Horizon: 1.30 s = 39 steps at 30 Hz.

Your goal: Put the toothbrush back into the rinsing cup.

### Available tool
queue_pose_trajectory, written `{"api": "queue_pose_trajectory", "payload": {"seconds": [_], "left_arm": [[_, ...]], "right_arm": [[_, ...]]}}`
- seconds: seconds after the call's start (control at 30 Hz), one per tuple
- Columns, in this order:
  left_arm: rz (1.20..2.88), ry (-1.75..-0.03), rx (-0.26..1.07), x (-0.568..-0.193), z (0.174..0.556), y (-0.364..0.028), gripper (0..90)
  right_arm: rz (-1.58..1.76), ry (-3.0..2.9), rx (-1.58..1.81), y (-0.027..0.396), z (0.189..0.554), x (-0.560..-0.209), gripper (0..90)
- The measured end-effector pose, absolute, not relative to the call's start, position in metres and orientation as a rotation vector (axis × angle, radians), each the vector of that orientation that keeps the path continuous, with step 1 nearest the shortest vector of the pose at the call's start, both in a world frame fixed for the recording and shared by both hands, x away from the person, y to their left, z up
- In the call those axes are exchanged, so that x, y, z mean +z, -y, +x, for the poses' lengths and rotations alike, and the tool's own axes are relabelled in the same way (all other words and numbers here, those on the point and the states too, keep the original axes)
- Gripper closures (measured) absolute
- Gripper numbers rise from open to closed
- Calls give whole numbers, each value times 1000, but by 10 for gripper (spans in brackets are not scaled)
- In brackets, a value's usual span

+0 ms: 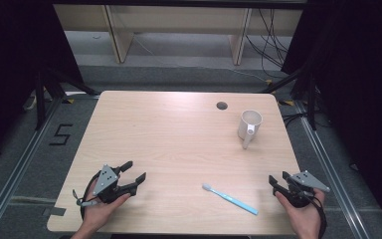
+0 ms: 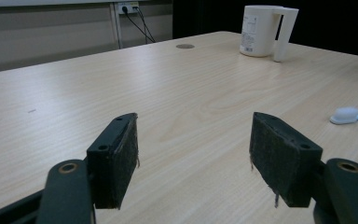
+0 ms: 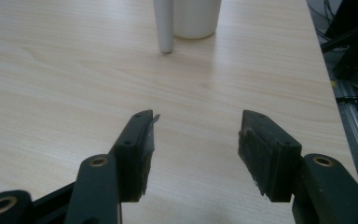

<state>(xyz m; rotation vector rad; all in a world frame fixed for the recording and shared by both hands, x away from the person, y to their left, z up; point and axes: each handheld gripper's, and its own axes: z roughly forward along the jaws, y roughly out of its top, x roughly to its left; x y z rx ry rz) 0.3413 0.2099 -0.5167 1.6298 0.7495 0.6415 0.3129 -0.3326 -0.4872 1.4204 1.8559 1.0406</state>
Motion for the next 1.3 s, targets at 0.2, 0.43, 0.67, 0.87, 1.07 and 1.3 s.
{"api": "queue_pose_trajectory", "payload": {"seconds": [0.2, 0.43, 0.67, 0.87, 1.07, 1.3], "left_arm": [[1657, -758, 648, -517, 342, -214, 321], [1640, -751, 644, -518, 342, -219, 318], [1666, -766, 642, -520, 343, -219, 305], [1660, -769, 641, -522, 345, -219, 305], [1643, -785, 643, -522, 344, -222, 305], [1636, -791, 646, -522, 343, -222, 306]], "right_arm": [[1429, -1948, 919, 330, 313, -485, 476], [1451, -1976, 902, 323, 315, -481, 477], [1477, -2093, 770, 321, 317, -462, 501], [1450, -2222, 676, 325, 322, -450, 544], [1422, -2277, 637, 327, 325, -447, 581], [1414, -2389, 554, 328, 329, -448, 606]]}}
